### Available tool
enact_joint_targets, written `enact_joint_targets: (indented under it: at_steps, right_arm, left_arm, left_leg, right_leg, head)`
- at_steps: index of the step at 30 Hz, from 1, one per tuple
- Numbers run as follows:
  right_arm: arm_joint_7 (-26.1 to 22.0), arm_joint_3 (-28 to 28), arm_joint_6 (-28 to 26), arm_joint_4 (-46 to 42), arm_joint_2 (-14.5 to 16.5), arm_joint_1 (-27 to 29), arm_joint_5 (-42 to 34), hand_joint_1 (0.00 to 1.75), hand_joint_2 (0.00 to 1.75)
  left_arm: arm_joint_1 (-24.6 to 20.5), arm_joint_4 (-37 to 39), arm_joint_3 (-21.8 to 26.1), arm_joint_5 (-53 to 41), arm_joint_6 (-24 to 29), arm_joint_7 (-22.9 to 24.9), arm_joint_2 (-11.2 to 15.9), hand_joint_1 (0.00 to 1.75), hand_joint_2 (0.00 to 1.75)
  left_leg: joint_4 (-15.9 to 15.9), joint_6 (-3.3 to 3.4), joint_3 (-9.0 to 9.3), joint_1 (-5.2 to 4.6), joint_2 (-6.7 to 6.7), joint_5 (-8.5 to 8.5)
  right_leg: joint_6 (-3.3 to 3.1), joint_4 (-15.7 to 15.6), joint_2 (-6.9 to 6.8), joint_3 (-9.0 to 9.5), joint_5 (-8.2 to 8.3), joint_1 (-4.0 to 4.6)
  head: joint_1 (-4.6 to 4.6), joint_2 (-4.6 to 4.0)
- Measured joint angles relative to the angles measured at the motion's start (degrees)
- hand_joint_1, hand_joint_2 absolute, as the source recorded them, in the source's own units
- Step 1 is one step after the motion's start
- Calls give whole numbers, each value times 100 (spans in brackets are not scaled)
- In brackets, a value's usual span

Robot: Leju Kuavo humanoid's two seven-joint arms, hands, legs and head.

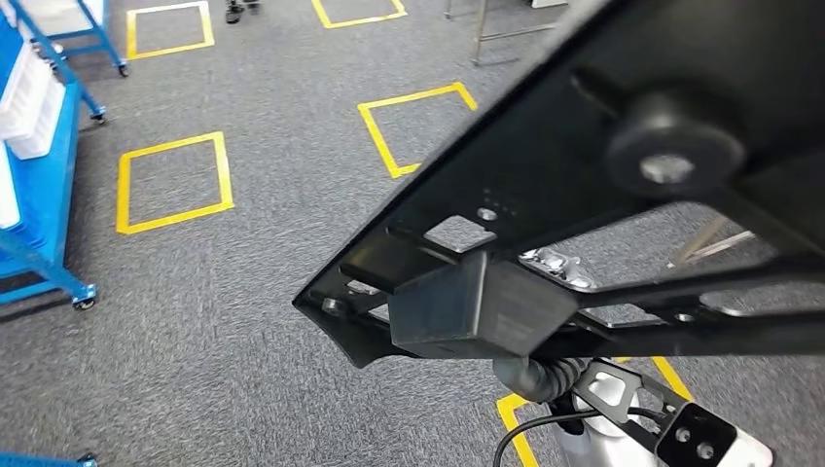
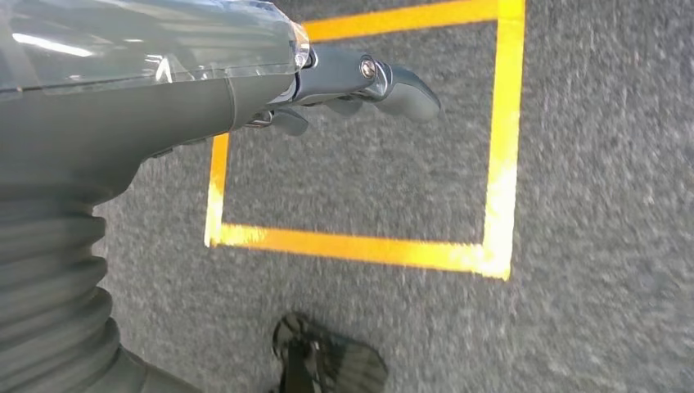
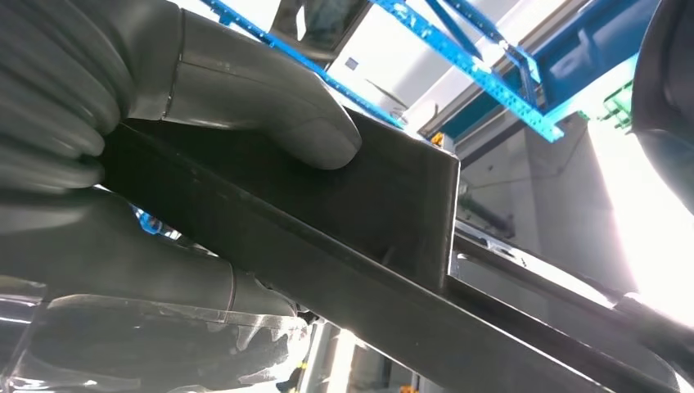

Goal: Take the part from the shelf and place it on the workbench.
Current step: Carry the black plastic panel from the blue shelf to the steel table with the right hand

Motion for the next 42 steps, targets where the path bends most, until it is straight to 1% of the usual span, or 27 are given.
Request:
enact_joint_targets:
  at_steps: [1, 3, 5, 6, 7, 8, 10, 12, 14, 16, 17, 19, 20, 21, 22, 23, 25, 27, 30, 32, 34, 35, 36, 37, 39, 41, 42]
  right_arm:
    - [2, 8, -3, 33, -2, -26, -20, 175, 175]
    - [7, 33, -16, 125, -7, -82, -60, 175, 175]
    - [26, 49, -52, 242, -11, -103, -87, 175, 175]
    - [39, 49, -74, 303, -15, -108, -94, 175, 175]
    - [56, 49, -98, 366, -17, -121, -98, 175, 175]
    - [72, 49, -117, 426, -20, -142, -101, 175, 175]
    - [95, 48, -156, 545, -20, -210, -115, 175, 175]
    - [109, 48, -194, 640, -21, -269, -151, 175, 175]
    - [116, 46, -224, 702, -27, -289, -207, 175, 175]
    - [111, 43, -246, 733, -34, -293, -265, 175, 175]
    - [101, 44, -254, 739, -37, -293, -291, 175, 175]
    - [68, 46, -265, 743, -40, -259, -331, 175, 175]
    - [50, 48, -272, 734, -41, -217, -343, 175, 175]
    - [38, 49, -278, 713, -42, -163, -349, 175, 175]
    - [29, 51, -283, 676, -42, -112, -350, 175, 175]
    - [23, 55, -286, 628, -42, -73, -349, 175, 175]
    - [14, 68, -279, 522, -42, -47, -350, 175, 175]
    - [7, 86, -254, 436, -38, -40, -356, 175, 175]
    - [3, 112, -192, 324, -34, 14, -359, 175, 175]
    - [4, 142, -181, 265, -28, 40, -359, 175, 175]
    - [17, 175, -186, 250, -22, 57, -360, 175, 175]
    - [26, 186, -187, 261, -20, 68, -360, 175, 175]
    - [34, 190, -186, 278, -20, 79, -361, 175, 175]
    - [40, 191, -185, 300, -20, 87, -361, 175, 175]
    - [55, 196, -181, 356, -20, 82, -362, 175, 175]
    - [107, 211, -180, 433, -20, 41, -361, 175, 175]
    - [162, 223, -183, 478, -20, 5, -360, 175, 175]
  left_arm:
    - [-3, 0, -4, -11, -3, -1, -6, 0, 175]
    - [10, 0, -10, -32, -7, -3, -9, 0, 175]
    - [34, 0, -11, -41, -7, -9, -8, 0, 175]
    - [40, 0, -13, -49, -7, -14, -8, 0, 175]
    - [41, 0, -17, -57, -8, -19, -8, 0, 175]
    - [38, 0, -22, -67, -9, -24, -8, 0, 175]
    - [30, 0, -33, -78, -11, -33, -8, 0, 175]
    - [23, 0, -38, -80, -11, -37, -9, 0, 175]
    - [10, 0, -40, -81, -10, -39, -13, 0, 175]
    - [-9, 0, -42, -80, -10, -41, -21, 0, 175]
    - [-10, 0, -42, -78, -10, -43, -25, 0, 175]
    - [6, 0, -42, -68, -8, -44, -25, 0, 175]
    - [13, 0, -41, -58, -8, -43, -25, 0, 175]
    - [16, 0, -40, -49, -7, -42, -25, 0, 175]
    - [15, 0, -40, -41, -7, -38, -25, 0, 175]
    - [13, 0, -40, -35, -5, -31, -25, 0, 175]
    - [13, 0, -39, -28, 2, -1, -30, 0, 175]
    - [14, 0, -36, -12, 23, 36, -39, 0, 175]
    - [2, 0, -25, 31, 62, 64, -51, 0, 175]
    - [-4, 1, -22, 39, 70, 56, -61, 0, 175]
    - [18, 2, -22, 38, 68, 43, -69, 0, 175]
    - [31, 2, -22, 36, 66, 39, -72, 0, 175]
    - [41, 1, -21, 36, 65, 36, -71, 0, 175]
    - [43, 1, -21, 34, 64, 32, -71, 0, 175]
    - [39, 0, -21, 32, 58, 20, -72, 0, 175]
    - [33, 1, -22, 23, 48, 5, -74, 0, 175]
    - [34, 1, -23, 16, 41, 1, -75, 0, 175]
  left_leg:
    - [136, -19, -46, 4, -106, -96]
    - [768, -41, -328, 12, -379, -427]
    - [1471, -64, -695, 14, -481, -671]
    - [1588, -73, -782, 18, -494, -640]
    - [1472, -82, -760, 27, -502, -493]
    - [1152, -91, -639, 44, -540, -264]
    - [398, -99, -324, 88, -767, 83]
    - [74, -65, -191, 98, -928, 144]
    - [45, 13, -188, 84, -850, 152]
    - [-7, 93, -167, 85, -735, 183]
    - [-33, 125, -156, 84, -670, 193]
    - [-42, 162, -148, 53, -538, 183]
    - [-41, 171, -147, 42, -469, 174]
    - [-40, 177, -142, 34, -403, 162]
    - [-39, 177, -132, 30, -342, 149]
    - [-39, 171, -112, 25, -283, 134]
    - [-39, 143, -60, 6, -181, 94]
    - [-38, 94, -25, -13, -80, 54]
    - [-44, 13, 32, -15, 48, -6]
    - [223, -26, -54, -4, -139, -195]
    - [943, -50, -400, 11, -405, -542]
    - [1315, -65, -599, 13, -461, -673]
    - [1542, -79, -739, 15, -484, -702]
    - [1551, -89, -780, 19, -493, -615]
    - [978, -107, -572, 46, -558, -188]
    - [315, -109, -299, 92, -812, 95]
    - [143, -92, -233, 104, -912, 134]
  right_leg:
    - [-30, -41, 59, 24, 22, -23]
    - [-71, -78, 179, 50, 39, -41]
    - [-83, -68, 319, 52, 36, -42]
    - [-80, -60, 393, 55, 32, -45]
    - [-70, -48, 468, 62, 25, -52]
    - [-52, -27, 543, 69, 13, -62]
    - [7, 50, 681, 50, -29, -75]
    - [82, 105, 797, -12, -41, -86]
    - [158, 100, 898, -55, -21, -108]
    - [214, 231, 755, -129, -110, -106]
    - [234, 456, 610, -239, -239, -105]
    - [266, 1177, 345, -603, -578, -110]
    - [277, 1513, 294, -779, -691, -117]
    - [280, 1681, 268, -874, -705, -121]
    - [274, 1623, 250, -852, -611, -121]
    - [254, 1344, 211, -712, -429, -114]
    - [172, 525, -26, -284, -82, -54]
    - [91, 92, -200, -70, 15, 22]
    - [25, 12, -43, -48, 15, 28]
    - [-27, -62, 75, 6, 44, -22]
    - [-61, -81, 198, 30, 48, -46]
    - [-68, -76, 271, 31, 46, -48]
    - [-67, -68, 348, 33, 41, -50]
    - [-58, -55, 423, 37, 35, -56]
    - [-20, -14, 565, 54, 4, -75]
    - [40, 68, 692, 23, -38, -80]
    - [74, 104, 748, -11, -47, -87]
  head:
    - [0, 0]
    - [0, 0]
    - [0, 1]
    - [0, 1]
    - [0, 1]
    - [0, 1]
    - [0, 0]
    - [0, 1]
    - [0, 0]
    - [0, -1]
    - [0, -1]
    - [0, 0]
    - [0, 1]
    - [0, 0]
    - [0, 1]
    - [0, 0]
    - [0, 0]
    - [0, 1]
    - [0, 0]
    - [0, -1]
    - [-1, 0]
    - [-1, 0]
    - [-1, 0]
    - [0, 1]
    - [0, 0]
    - [0, 0]
    - [0, 0]
